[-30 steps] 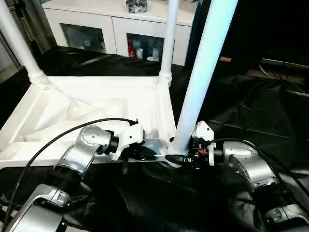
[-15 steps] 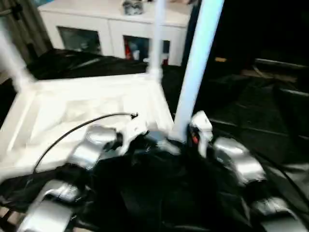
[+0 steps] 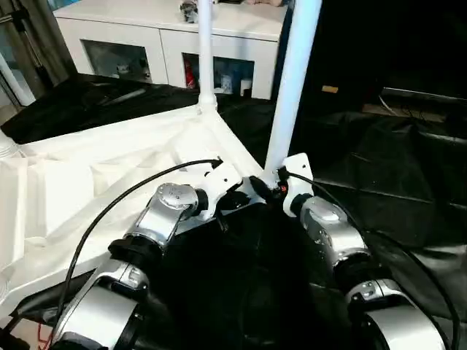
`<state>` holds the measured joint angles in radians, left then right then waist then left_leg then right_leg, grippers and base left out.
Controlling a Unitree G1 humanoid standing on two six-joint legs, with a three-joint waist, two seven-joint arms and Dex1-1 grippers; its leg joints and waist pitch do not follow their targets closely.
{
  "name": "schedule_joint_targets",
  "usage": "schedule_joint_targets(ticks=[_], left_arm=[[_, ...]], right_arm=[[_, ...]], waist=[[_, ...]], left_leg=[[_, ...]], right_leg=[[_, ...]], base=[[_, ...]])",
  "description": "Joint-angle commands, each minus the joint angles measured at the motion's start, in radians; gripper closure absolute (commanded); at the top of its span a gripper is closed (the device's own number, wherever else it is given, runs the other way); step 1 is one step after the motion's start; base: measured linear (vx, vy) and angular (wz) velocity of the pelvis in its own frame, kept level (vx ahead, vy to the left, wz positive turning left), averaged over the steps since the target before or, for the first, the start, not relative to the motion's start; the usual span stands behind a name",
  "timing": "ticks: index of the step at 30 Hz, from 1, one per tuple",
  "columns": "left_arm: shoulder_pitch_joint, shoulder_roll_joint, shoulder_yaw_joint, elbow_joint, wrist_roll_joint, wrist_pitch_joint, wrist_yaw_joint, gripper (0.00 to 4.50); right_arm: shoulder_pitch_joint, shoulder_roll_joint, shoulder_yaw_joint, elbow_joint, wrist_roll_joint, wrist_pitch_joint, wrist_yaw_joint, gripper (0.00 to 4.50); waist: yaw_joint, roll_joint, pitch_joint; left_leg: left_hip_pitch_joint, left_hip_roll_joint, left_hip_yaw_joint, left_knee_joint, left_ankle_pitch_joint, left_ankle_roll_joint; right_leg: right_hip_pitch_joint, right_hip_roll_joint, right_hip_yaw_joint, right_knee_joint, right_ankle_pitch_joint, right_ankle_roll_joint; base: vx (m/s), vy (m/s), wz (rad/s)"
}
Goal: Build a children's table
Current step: Rotate leg to tighten
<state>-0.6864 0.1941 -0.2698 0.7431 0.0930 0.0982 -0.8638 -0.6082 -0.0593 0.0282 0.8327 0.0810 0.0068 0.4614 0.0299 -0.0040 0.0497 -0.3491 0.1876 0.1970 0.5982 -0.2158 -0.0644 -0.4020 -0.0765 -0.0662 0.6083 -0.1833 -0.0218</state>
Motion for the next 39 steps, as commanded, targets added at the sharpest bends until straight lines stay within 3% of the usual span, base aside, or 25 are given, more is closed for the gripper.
schedule_joint_targets(ticks=[1,7,10,12,20,21,23,34,38,39], left_arm=[[0.009,-0.028,-0.037,-0.012,-0.015,-0.028,-0.042,4.5],[0.052,0.028,-0.056,-0.057,-0.032,-0.057,-0.179,4.5],[0.073,0.053,-0.063,-0.082,-0.048,-0.073,-0.249,4.5],[0.087,0.072,-0.069,-0.101,-0.059,-0.089,-0.303,4.5],[0.116,0.146,-0.079,-0.144,-0.07,-0.088,-0.421,4.5],[0.117,0.154,-0.078,-0.143,-0.068,-0.088,-0.431,4.5],[0.119,0.166,-0.078,-0.144,-0.068,-0.087,-0.444,4.5],[0.122,0.154,-0.069,-0.153,-0.073,-0.068,-0.417,4.5],[0.101,0.113,-0.048,-0.12,-0.058,-0.052,-0.317,4.5],[0.065,0.066,-0.027,-0.068,-0.038,-0.03,-0.197,4.5]], right_arm=[[0.021,0.036,0.066,0.013,0.002,0.019,0.08,0.62],[0.077,-0.052,0.125,-0.084,0.013,-0.007,0.326,0.62],[0.102,-0.098,0.126,-0.138,0.038,0.012,0.436,0.62],[0.118,-0.13,0.138,-0.173,0.043,0.018,0.495,0.62],[0.165,-0.232,0.179,-0.282,0.054,0.054,0.67,0.62],[0.169,-0.24,0.182,-0.29,0.05,0.057,0.684,0.87],[0.173,-0.248,0.188,-0.302,0.052,0.068,0.7,0.87],[0.188,-0.216,0.171,-0.319,0.086,0.132,0.67,1.62],[0.161,-0.171,0.137,-0.244,0.043,0.127,0.501,1.69],[0.124,-0.116,0.092,-0.142,0.014,0.107,0.299,1.7]], waist=[[0.003,0.0,-0.054],[0.004,0.0,-0.06],[0.009,0.0,-0.057],[0.014,0.006,-0.056],[0.026,0.003,-0.054],[0.027,0.002,-0.055],[0.029,0.003,-0.055],[0.03,0.0,-0.054],[0.023,0.0,-0.049],[0.02,0.0,-0.048]], left_leg=[[-0.002,0.048,-0.026,-0.081,-0.195,0.038],[-0.003,0.049,-0.02,-0.073,-0.122,0.083],[-0.002,0.051,-0.019,-0.073,-0.134,0.097],[0.002,0.056,-0.02,-0.076,-0.152,0.082],[0.003,0.057,-0.018,-0.077,-0.165,0.062],[0.003,0.056,-0.018,-0.077,-0.161,0.061],[0.003,0.055,-0.018,-0.077,-0.155,0.059],[0.003,0.055,-0.019,-0.078,-0.162,0.047],[0.009,0.051,-0.021,-0.082,-0.211,0.02],[0.008,0.051,-0.022,-0.082,-0.215,0.014]], right_leg=[[0.044,-0.079,0.053,-0.086,-0.281,-0.206],[0.051,-0.075,0.054,-0.066,-0.103,-0.265],[0.053,-0.077,0.054,-0.068,-0.115,-0.276],[0.051,-0.078,0.053,-0.07,-0.154,-0.271],[0.049,-0.076,0.054,-0.07,-0.183,-0.256],[0.049,-0.076,0.054,-0.071,-0.184,-0.254],[0.049,-0.076,0.054,-0.07,-0.18,-0.255],[0.048,-0.078,0.054,-0.073,-0.213,-0.245],[0.041,-0.079,0.055,-0.087,-0.321,-0.218],[0.039,-0.08,0.055,-0.089,-0.34,-0.212]], base=[[0.0,0.0,0.0],[0.0,0.0,0.0],[0.0,0.0,0.0],[0.0,0.0,0.0],[0.0,0.0,0.0],[0.0,0.0,0.0],[0.0,0.0,0.0],[0.0,0.0,0.0],[0.0,0.0,0.0],[0.0,0.0,0.0]])
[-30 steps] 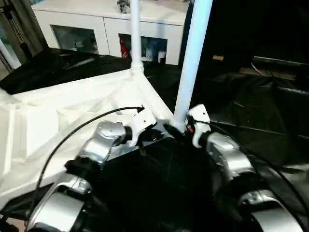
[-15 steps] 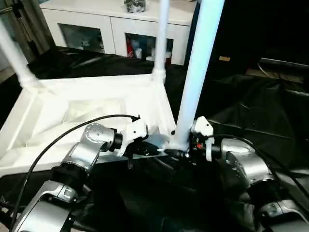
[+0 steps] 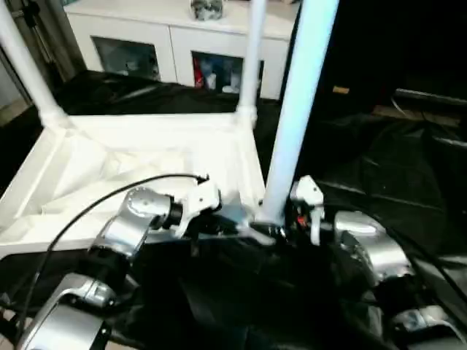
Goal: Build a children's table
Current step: Rotate leg to tighten
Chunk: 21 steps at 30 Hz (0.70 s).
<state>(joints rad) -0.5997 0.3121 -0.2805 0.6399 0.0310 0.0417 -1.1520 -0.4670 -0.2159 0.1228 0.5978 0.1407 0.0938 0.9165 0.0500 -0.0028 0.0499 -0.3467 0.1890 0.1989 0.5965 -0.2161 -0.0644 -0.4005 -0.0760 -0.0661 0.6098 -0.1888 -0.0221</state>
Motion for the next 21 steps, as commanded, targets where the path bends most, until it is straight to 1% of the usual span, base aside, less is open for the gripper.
schedule_joint_targets(ticks=[1,2,3,4,5,6,7,8,10,11,12,14,15,16,17,18,19,21], left_arm=[[-0.039,-0.071,-0.009,0.057,0.032,0.037,0.14,4.5],[-0.051,-0.083,-0.004,0.072,0.036,0.044,0.174,4.5],[-0.071,-0.105,0.0,0.096,0.046,0.062,0.232,4.5],[-0.077,-0.112,0.001,0.103,0.049,0.068,0.25,4.5],[-0.088,-0.128,0.005,0.116,0.052,0.077,0.281,4.5],[-0.097,-0.141,0.01,0.126,0.053,0.085,0.307,4.5],[-0.103,-0.152,0.014,0.134,0.056,0.091,0.329,4.5],[-0.113,-0.167,0.017,0.146,0.063,0.093,0.36,4.5],[-0.122,-0.178,0.018,0.159,0.07,0.089,0.382,4.5],[-0.125,-0.183,0.019,0.164,0.071,0.087,0.386,4.5],[-0.13,-0.189,0.02,0.173,0.073,0.08,0.386,4.5],[-0.129,-0.189,0.013,0.174,0.071,0.071,0.366,4.5],[-0.127,-0.188,0.009,0.171,0.07,0.066,0.355,4.5],[-0.122,-0.183,0.005,0.165,0.066,0.065,0.34,4.5],[-0.117,-0.179,0.002,0.159,0.063,0.06,0.327,4.5],[-0.113,-0.176,0.0,0.154,0.06,0.056,0.315,4.5],[-0.105,-0.169,-0.005,0.145,0.055,0.048,0.291,4.5],[-0.095,-0.158,-0.008,0.133,0.051,0.046,0.26,4.5]], right_arm=[[-0.032,0.062,-0.02,0.128,-0.047,0.016,-0.22,1.71],[-0.041,0.077,-0.031,0.151,-0.047,0.016,-0.263,1.72],[-0.056,0.104,-0.046,0.182,-0.044,0.014,-0.33,1.73],[-0.061,0.112,-0.051,0.191,-0.044,0.016,-0.351,1.73],[-0.068,0.129,-0.054,0.203,-0.047,0.016,-0.382,1.73],[-0.074,0.144,-0.055,0.211,-0.05,0.016,-0.407,1.73],[-0.08,0.156,-0.057,0.22,-0.057,0.013,-0.436,1.73],[-0.089,0.173,-0.05,0.232,-0.072,0.003,-0.466,1.73],[-0.096,0.188,-0.038,0.243,-0.087,-0.017,-0.48,1.73],[-0.098,0.194,-0.034,0.247,-0.09,-0.026,-0.48,1.17],[-0.106,0.205,-0.038,0.261,-0.089,-0.038,-0.476,1.03],[-0.116,0.218,-0.043,0.271,-0.074,-0.044,-0.443,1.03],[-0.118,0.219,-0.043,0.272,-0.072,-0.046,-0.433,0.86],[-0.119,0.214,-0.037,0.271,-0.076,-0.048,-0.427,0.86],[-0.118,0.209,-0.032,0.267,-0.078,-0.051,-0.419,0.59],[-0.117,0.205,-0.028,0.264,-0.08,-0.054,-0.412,0.59],[-0.113,0.194,-0.019,0.253,-0.079,-0.058,-0.382,0.59],[-0.105,0.178,-0.006,0.234,-0.075,-0.065,-0.329,0.59]], waist=[[-0.009,0.002,-0.045],[-0.013,0.0,-0.049],[-0.015,0.0,-0.048],[-0.017,0.0,-0.047],[-0.018,0.001,-0.048],[-0.018,0.001,-0.048],[-0.018,0.001,-0.048],[-0.017,0.0,-0.05],[-0.017,0.001,-0.051],[-0.016,0.0,-0.051],[-0.016,-0.001,-0.051],[-0.016,0.002,-0.051],[-0.017,0.002,-0.051],[-0.017,0.0,-0.05],[-0.017,0.001,-0.051],[-0.017,0.0,-0.049],[-0.016,0.001,-0.05],[-0.017,0.001,-0.05]], left_leg=[[0.008,0.046,-0.026,-0.082,-0.237,-0.007],[0.012,0.044,-0.03,-0.081,-0.251,-0.02],[0.008,0.045,-0.031,-0.083,-0.25,-0.014],[0.007,0.044,-0.03,-0.082,-0.251,-0.011],[0.006,0.045,-0.03,-0.083,-0.258,-0.005],[0.009,0.043,-0.028,-0.081,-0.259,0.0],[0.009,0.043,-0.028,-0.081,-0.259,0.0],[0.004,0.043,-0.029,-0.081,-0.244,0.007],[0.002,0.043,-0.028,-0.08,-0.226,0.013],[0.001,0.043,-0.027,-0.08,-0.224,0.016],[0.002,0.043,-0.027,-0.081,-0.224,0.018],[0.001,0.045,-0.028,-0.081,-0.228,0.023],[0.0,0.045,-0.028,-0.082,-0.234,0.025],[0.0,0.045,-0.029,-0.083,-0.239,0.026],[0.002,0.046,-0.028,-0.082,-0.239,0.027],[0.0,0.045,-0.028,-0.083,-0.242,0.028],[0.0,0.046,-0.028,-0.083,-0.243,0.03],[-0.004,0.046,-0.03,-0.084,-0.234,0.034]], right_leg=[[0.032,-0.079,0.053,-0.096,-0.39,-0.198],[0.034,-0.079,0.051,-0.1,-0.428,-0.18],[0.035,-0.08,0.053,-0.1,-0.415,-0.174],[0.034,-0.079,0.053,-0.101,-0.411,-0.174],[0.035,-0.078,0.052,-0.102,-0.411,-0.172],[0.031,-0.077,0.052,-0.105,-0.412,-0.172],[0.031,-0.077,0.052,-0.105,-0.412,-0.172],[0.035,-0.078,0.053,-0.102,-0.397,-0.172],[0.036,-0.077,0.053,-0.1,-0.362,-0.18],[0.036,-0.077,0.053,-0.099,-0.348,-0.185],[0.037,-0.077,0.052,-0.098,-0.345,-0.186],[0.038,-0.077,0.052,-0.097,-0.336,-0.191],[0.038,-0.079,0.052,-0.097,-0.336,-0.194],[0.039,-0.078,0.051,-0.097,-0.345,-0.192],[0.037,-0.079,0.053,-0.097,-0.34,-0.195],[0.038,-0.078,0.053,-0.098,-0.344,-0.195],[0.038,-0.079,0.053,-0.098,-0.348,-0.193],[0.042,-0.08,0.053,-0.096,-0.339,-0.194]], base=[[0.0,0.0,0.0],[0.0,0.0,0.0],[0.0,0.0,0.0],[0.0,0.0,0.0],[0.0,0.0,0.0],[0.0,0.0,0.0],[0.0,0.0,0.0],[0.0,0.0,0.0],[0.0,0.0,0.0],[0.0,0.0,0.0],[0.0,0.0,0.0],[0.0,0.0,0.0],[0.0,0.0,0.0],[0.0,0.0,0.0],[0.0,0.0,0.0],[0.0,0.0,0.0],[0.0,0.0,0.0],[0.0,0.0,0.0]])
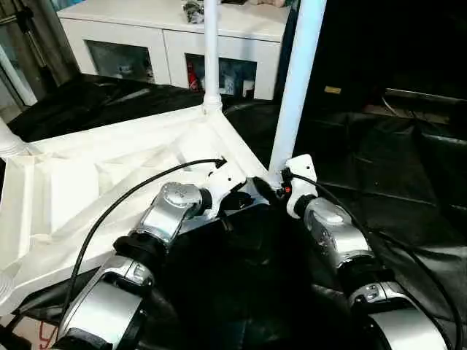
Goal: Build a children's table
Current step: Rotate leg to tighten
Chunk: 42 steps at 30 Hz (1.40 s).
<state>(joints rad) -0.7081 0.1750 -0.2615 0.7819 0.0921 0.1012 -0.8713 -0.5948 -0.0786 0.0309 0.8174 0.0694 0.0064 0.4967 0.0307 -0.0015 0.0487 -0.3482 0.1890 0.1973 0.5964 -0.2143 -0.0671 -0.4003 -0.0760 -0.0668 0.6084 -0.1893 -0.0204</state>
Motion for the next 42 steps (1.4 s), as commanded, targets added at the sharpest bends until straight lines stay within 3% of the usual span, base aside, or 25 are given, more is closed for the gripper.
schedule_joint_targets(ticks=[1,4,6,8,10,11,18,19,25,29,35,41,42], left_arm=[[0.019,-0.016,-0.028,-0.015,-0.011,-0.014,-0.037,4.5],[0.043,0.016,-0.032,-0.039,-0.027,-0.023,-0.125,4.5],[0.046,0.024,-0.034,-0.041,-0.028,-0.036,-0.137,4.5],[0.062,0.06,-0.041,-0.058,-0.04,-0.063,-0.208,4.5],[0.07,0.075,-0.045,-0.07,-0.047,-0.073,-0.245,4.5],[0.077,0.088,-0.048,-0.082,-0.052,-0.079,-0.276,4.5],[0.116,0.161,-0.067,-0.161,-0.085,-0.072,-0.432,4.5],[0.116,0.161,-0.067,-0.161,-0.085,-0.072,-0.432,4.5],[0.129,0.184,-0.066,-0.172,-0.085,-0.073,-0.463,4.5],[0.134,0.187,-0.067,-0.18,-0.085,-0.07,-0.46,4.5],[0.12,0.152,-0.057,-0.152,-0.069,-0.067,-0.379,4.5],[0.068,0.088,-0.037,-0.084,-0.032,-0.047,-0.21,4.5],[0.033,0.046,-0.024,-0.042,-0.017,-0.031,-0.112,4.5]], right_arm=[[0.027,0.033,0.091,0.007,-0.005,0.017,0.117,0.59],[0.053,-0.015,0.116,-0.045,-0.004,0.002,0.251,0.59],[0.057,-0.025,0.118,-0.053,-0.001,0.001,0.272,0.59],[0.075,-0.068,0.13,-0.101,0.018,0.016,0.375,0.59],[0.083,-0.09,0.139,-0.123,0.022,0.019,0.418,0.59],[0.091,-0.109,0.149,-0.14,0.021,0.016,0.448,0.59],[0.133,-0.19,0.171,-0.239,0.041,0.061,0.614,0.59],[0.133,-0.19,0.171,-0.239,0.041,0.061,0.614,0.84],[0.152,-0.222,0.183,-0.29,0.065,0.108,0.673,1.31],[0.159,-0.215,0.184,-0.301,0.071,0.124,0.676,1.59],[0.153,-0.157,0.134,-0.262,0.091,0.136,0.572,1.74],[0.126,-0.082,0.093,-0.173,0.051,0.108,0.347,1.75],[0.105,-0.038,0.071,-0.114,0.026,0.095,0.21,1.76]], waist=[[0.002,0.0,-0.05],[0.003,-0.002,-0.055],[0.003,-0.001,-0.06],[0.003,-0.001,-0.059],[0.007,-0.001,-0.059],[0.009,0.005,-0.056],[0.019,0.006,-0.054],[0.02,0.006,-0.054],[0.029,0.004,-0.055],[0.029,0.003,-0.056],[0.028,-0.001,-0.054],[0.019,-0.001,-0.048],[0.018,-0.001,-0.048]], left_leg=[[-0.001,0.048,-0.027,-0.082,-0.227,0.041],[-0.008,0.047,-0.025,-0.077,-0.177,0.062],[-0.006,0.047,-0.023,-0.072,-0.128,0.083],[-0.005,0.047,-0.021,-0.071,-0.116,0.096],[-0.005,0.048,-0.02,-0.071,-0.12,0.104],[-0.003,0.051,-0.019,-0.072,-0.135,0.101],[0.001,0.058,-0.018,-0.077,-0.171,0.068],[0.001,0.058,-0.019,-0.078,-0.171,0.066],[0.001,0.055,-0.017,-0.076,-0.142,0.065],[0.0,0.054,-0.018,-0.076,-0.141,0.06],[0.0,0.053,-0.018,-0.077,-0.147,0.054],[0.009,0.047,-0.025,-0.082,-0.218,0.007],[0.01,0.048,-0.025,-0.083,-0.219,0.006]], right_leg=[[0.042,-0.08,0.054,-0.092,-0.312,-0.202],[0.05,-0.08,0.054,-0.08,-0.22,-0.226],[0.051,-0.077,0.054,-0.07,-0.122,-0.256],[0.052,-0.077,0.053,-0.067,-0.095,-0.274],[0.055,-0.076,0.052,-0.068,-0.099,-0.275],[0.052,-0.074,0.051,-0.07,-0.108,-0.276],[0.047,-0.076,0.053,-0.071,-0.173,-0.265],[0.047,-0.076,0.053,-0.071,-0.172,-0.265],[0.049,-0.075,0.053,-0.068,-0.149,-0.26],[0.049,-0.076,0.053,-0.068,-0.151,-0.259],[0.048,-0.077,0.053,-0.072,-0.186,-0.248],[0.039,-0.08,0.054,-0.095,-0.375,-0.19],[0.038,-0.08,0.054,-0.096,-0.38,-0.186]], base=[[0.0,0.0,0.0],[0.0,0.0,0.0],[0.0,0.0,0.0],[0.0,0.0,0.0],[0.0,0.0,0.0],[0.0,0.0,0.0],[0.0,0.0,0.0],[0.0,0.0,0.0],[0.0,0.0,0.0],[0.0,0.0,0.0],[0.0,0.0,0.0],[0.0,0.0,0.0],[0.0,0.0,0.0]])
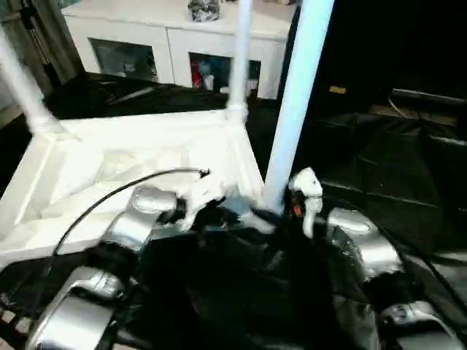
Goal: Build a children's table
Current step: Rotate leg to tighten
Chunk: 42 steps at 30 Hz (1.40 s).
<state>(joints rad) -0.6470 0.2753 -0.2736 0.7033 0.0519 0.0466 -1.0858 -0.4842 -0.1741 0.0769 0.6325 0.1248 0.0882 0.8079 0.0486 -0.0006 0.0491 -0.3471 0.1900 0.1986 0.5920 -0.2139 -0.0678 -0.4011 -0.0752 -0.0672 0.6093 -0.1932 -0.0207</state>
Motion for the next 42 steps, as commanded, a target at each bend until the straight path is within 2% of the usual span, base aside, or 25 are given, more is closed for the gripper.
schedule_joint_targets(ticks=[1,2,4,6,7,8,9,10,13,14,15,18,21,25,27,29,30,33,37,42], left_arm=[[-0.029,-0.056,-0.012,0.037,0.024,0.024,0.105,4.5],[-0.034,-0.064,-0.01,0.043,0.025,0.028,0.121,4.5],[-0.068,-0.118,0.004,0.077,0.029,0.052,0.218,4.5],[-0.075,-0.132,0.007,0.084,0.03,0.056,0.241,4.5],[-0.081,-0.146,0.008,0.092,0.033,0.056,0.262,4.5],[-0.085,-0.155,0.008,0.097,0.035,0.056,0.274,4.5],[-0.085,-0.161,0.004,0.098,0.038,0.049,0.274,4.5],[-0.085,-0.166,0.001,0.099,0.042,0.043,0.268,4.5],[-0.078,-0.164,-0.006,0.095,0.043,0.025,0.242,4.5],[-0.075,-0.161,-0.01,0.096,0.043,0.017,0.229,4.5],[-0.075,-0.161,-0.01,0.096,0.043,0.017,0.229,4.5],[-0.052,-0.134,-0.023,0.076,0.031,-0.021,0.15,4.5],[-0.031,-0.106,-0.031,0.054,0.022,-0.047,0.088,4.5],[-0.005,-0.066,-0.034,0.022,-0.002,-0.063,-0.007,4.5],[0.002,-0.053,-0.035,0.013,-0.008,-0.068,-0.037,4.5],[0.011,-0.027,-0.039,0.003,-0.011,-0.079,-0.087,4.5],[0.013,-0.02,-0.038,0.003,-0.011,-0.083,-0.099,4.5],[0.019,0.016,-0.032,0.003,-0.018,-0.102,-0.154,4.5],[0.022,0.034,-0.029,0.001,-0.022,-0.108,-0.177,4.5],[0.035,0.071,-0.025,-0.017,-0.033,-0.101,-0.234,4.5]], right_arm=[[-0.006,0.059,0.025,0.073,-0.03,0.013,-0.105,1.76],[-0.01,0.067,0.02,0.082,-0.033,0.011,-0.129,1.76],[-0.043,0.122,-0.02,0.148,-0.045,0.009,-0.299,1.76],[-0.052,0.134,-0.027,0.164,-0.05,0.008,-0.344,1.76],[-0.058,0.148,-0.032,0.176,-0.051,0.002,-0.367,1.76],[-0.062,0.157,-0.033,0.183,-0.051,-0.004,-0.376,1.76],[-0.062,0.166,-0.029,0.182,-0.045,-0.009,-0.356,1.41],[-0.063,0.175,-0.026,0.182,-0.04,-0.015,-0.335,1.06],[-0.064,0.18,-0.015,0.175,-0.042,-0.024,-0.304,0.98],[-0.067,0.179,-0.009,0.175,-0.05,-0.033,-0.295,0.79],[-0.067,0.179,-0.009,0.175,-0.05,-0.033,-0.295,0.79],[-0.055,0.151,0.034,0.144,-0.06,-0.061,-0.197,0.79],[-0.03,0.111,0.067,0.095,-0.055,-0.069,-0.091,0.79],[-0.007,0.047,0.078,0.038,-0.029,-0.046,0.036,0.79],[0.0,0.025,0.084,0.019,-0.021,-0.037,0.08,0.79],[0.019,-0.022,0.099,-0.032,-0.007,-0.015,0.168,0.79],[0.024,-0.033,0.101,-0.044,-0.005,-0.011,0.193,0.79],[0.052,-0.098,0.13,-0.113,0.005,0.014,0.295,0.79],[0.062,-0.128,0.146,-0.131,-0.006,0.02,0.333,0.79],[0.069,-0.142,0.148,-0.151,0.003,0.044,0.367,1.21]], waist=[[-0.005,-0.001,-0.046],[-0.005,-0.002,-0.047],[-0.008,-0.001,-0.048],[-0.011,-0.003,-0.052],[-0.011,0.001,-0.052],[-0.013,-0.001,-0.052],[-0.011,-0.001,-0.052],[-0.009,0.003,-0.054],[-0.01,0.001,-0.054],[-0.011,0.001,-0.054],[-0.012,0.001,-0.053],[-0.011,-0.001,-0.053],[-0.011,-0.001,-0.056],[-0.011,-0.001,-0.058],[-0.01,0.0,-0.058],[-0.003,0.001,-0.058],[-0.001,0.002,-0.057],[0.007,0.001,-0.056],[0.012,0.0,-0.055],[0.014,-0.001,-0.059]], left_leg=[[0.008,0.046,-0.025,-0.079,-0.22,0.002],[0.01,0.046,-0.027,-0.08,-0.225,0.001],[0.007,0.046,-0.026,-0.079,-0.215,0.002],[0.005,0.043,-0.028,-0.078,-0.213,0.005],[0.005,0.044,-0.025,-0.077,-0.204,0.012],[0.003,0.043,-0.024,-0.076,-0.199,0.017],[0.003,0.042,-0.025,-0.076,-0.195,0.021],[0.002,0.043,-0.025,-0.075,-0.187,0.031],[-0.002,0.044,-0.025,-0.075,-0.174,0.045],[-0.002,0.044,-0.025,-0.075,-0.178,0.047],[-0.002,0.044,-0.025,-0.076,-0.184,0.046],[-0.002,0.045,-0.025,-0.075,-0.191,0.049],[-0.006,0.047,-0.026,-0.074,-0.167,0.064],[-0.004,0.049,-0.023,-0.07,-0.123,0.091],[-0.004,0.05,-0.02,-0.068,-0.113,0.101],[-0.004,0.05,-0.02,-0.068,-0.119,0.102],[-0.003,0.054,-0.018,-0.069,-0.132,0.1],[-0.001,0.053,-0.018,-0.07,-0.153,0.087],[0.0,0.054,-0.019,-0.071,-0.154,0.074],[-0.002,0.053,-0.019,-0.068,-0.114,0.077]], right_leg=[[0.034,-0.079,0.055,-0.098,-0.377,-0.184],[0.036,-0.079,0.054,-0.099,-0.385,-0.181],[0.035,-0.08,0.056,-0.098,-0.361,-0.183],[0.041,-0.079,0.053,-0.095,-0.353,-0.185],[0.037,-0.078,0.055,-0.095,-0.321,-0.19],[0.04,-0.077,0.055,-0.093,-0.301,-0.196],[0.041,-0.078,0.054,-0.093,-0.298,-0.196],[0.043,-0.079,0.054,-0.092,-0.279,-0.2],[0.046,-0.077,0.054,-0.086,-0.236,-0.214],[0.046,-0.077,0.053,-0.087,-0.241,-0.214],[0.046,-0.078,0.053,-0.088,-0.251,-0.213],[0.046,-0.081,0.054,-0.09,-0.274,-0.209],[0.052,-0.079,0.054,-0.083,-0.221,-0.217],[0.053,-0.077,0.054,-0.069,-0.105,-0.261],[0.053,-0.077,0.054,-0.067,-0.08,-0.278],[0.058,-0.076,0.052,-0.067,-0.089,-0.276],[0.053,-0.075,0.053,-0.066,-0.095,-0.274],[0.054,-0.075,0.052,-0.07,-0.134,-0.263],[0.051,-0.078,0.054,-0.072,-0.153,-0.252],[0.053,-0.077,0.053,-0.064,-0.115,-0.258]], base=[[0.0,0.0,0.0],[0.0,0.0,0.0],[0.0,0.0,0.0],[0.0,0.0,0.0],[0.0,0.0,0.0],[0.0,0.0,0.0],[0.0,0.0,0.0],[0.0,0.0,0.0],[0.0,0.0,0.0],[0.0,0.0,0.0],[0.0,0.0,0.0],[0.0,0.0,0.0],[0.0,0.0,0.0],[0.0,0.0,0.0],[0.0,0.0,0.0],[0.0,0.0,0.0],[0.0,0.0,0.0],[0.0,0.0,0.0],[0.0,0.0,0.0],[0.0,0.0,0.0]])
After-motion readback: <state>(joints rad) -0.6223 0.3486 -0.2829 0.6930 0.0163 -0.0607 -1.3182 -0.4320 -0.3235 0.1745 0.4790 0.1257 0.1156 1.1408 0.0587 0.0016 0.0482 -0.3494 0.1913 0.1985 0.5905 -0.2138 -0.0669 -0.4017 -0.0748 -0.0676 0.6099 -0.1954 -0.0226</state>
